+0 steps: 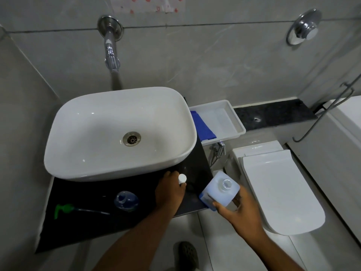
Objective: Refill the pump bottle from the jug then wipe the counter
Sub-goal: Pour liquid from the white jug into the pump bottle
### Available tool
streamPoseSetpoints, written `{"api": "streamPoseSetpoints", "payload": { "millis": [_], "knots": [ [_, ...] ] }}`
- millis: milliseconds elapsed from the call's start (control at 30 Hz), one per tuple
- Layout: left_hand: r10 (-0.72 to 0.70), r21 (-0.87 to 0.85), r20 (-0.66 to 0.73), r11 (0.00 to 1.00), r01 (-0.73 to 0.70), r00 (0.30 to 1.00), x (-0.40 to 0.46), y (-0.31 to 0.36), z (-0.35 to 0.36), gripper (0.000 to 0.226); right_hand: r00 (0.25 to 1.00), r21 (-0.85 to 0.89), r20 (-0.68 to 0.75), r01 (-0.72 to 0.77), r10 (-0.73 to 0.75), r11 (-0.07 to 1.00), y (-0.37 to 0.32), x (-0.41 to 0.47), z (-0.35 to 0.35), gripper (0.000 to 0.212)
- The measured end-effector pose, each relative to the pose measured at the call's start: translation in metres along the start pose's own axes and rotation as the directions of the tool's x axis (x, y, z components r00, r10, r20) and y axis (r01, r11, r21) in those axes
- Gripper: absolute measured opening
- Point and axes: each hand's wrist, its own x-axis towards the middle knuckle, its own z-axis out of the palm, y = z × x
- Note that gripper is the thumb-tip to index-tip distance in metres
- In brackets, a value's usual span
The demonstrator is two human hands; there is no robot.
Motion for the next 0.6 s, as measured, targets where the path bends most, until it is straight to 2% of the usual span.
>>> {"api": "streamPoseSetpoints", "payload": {
  "millis": [100, 267, 500, 600],
  "knots": [
    [-0.043, 0.009, 0.033, 0.999, 0.043, 0.999, 0.002, 0.005, 0.009, 0.029, 1.0, -0.002, -0.005, 0.019, -0.019, 1.0, -0.002, 0.0, 0.0, 0.071],
    [-0.116, -0.078, 0.07, 0.989, 0.122, 0.991, -0.002, 0.008, 0.008, 0.041, 0.999, 0.013, -0.013, 0.035, -0.035, 0.999, -0.007, 0.003, 0.001, 0.068],
    [-0.133, -0.318, 0.114, 0.934, 0.163, 0.985, -0.062, -0.019, -0.015, 0.04, 0.999, 0.043, -0.04, 0.025, -0.023, 0.999, -0.017, 0.003, 0.016, 0.063],
    [-0.181, -0.36, 0.147, 0.906, 0.223, 0.972, -0.096, -0.04, -0.028, 0.034, 0.999, 0.045, -0.007, 0.041, -0.041, 0.998, -0.027, -0.002, 0.027, 0.062]
  ]
}}
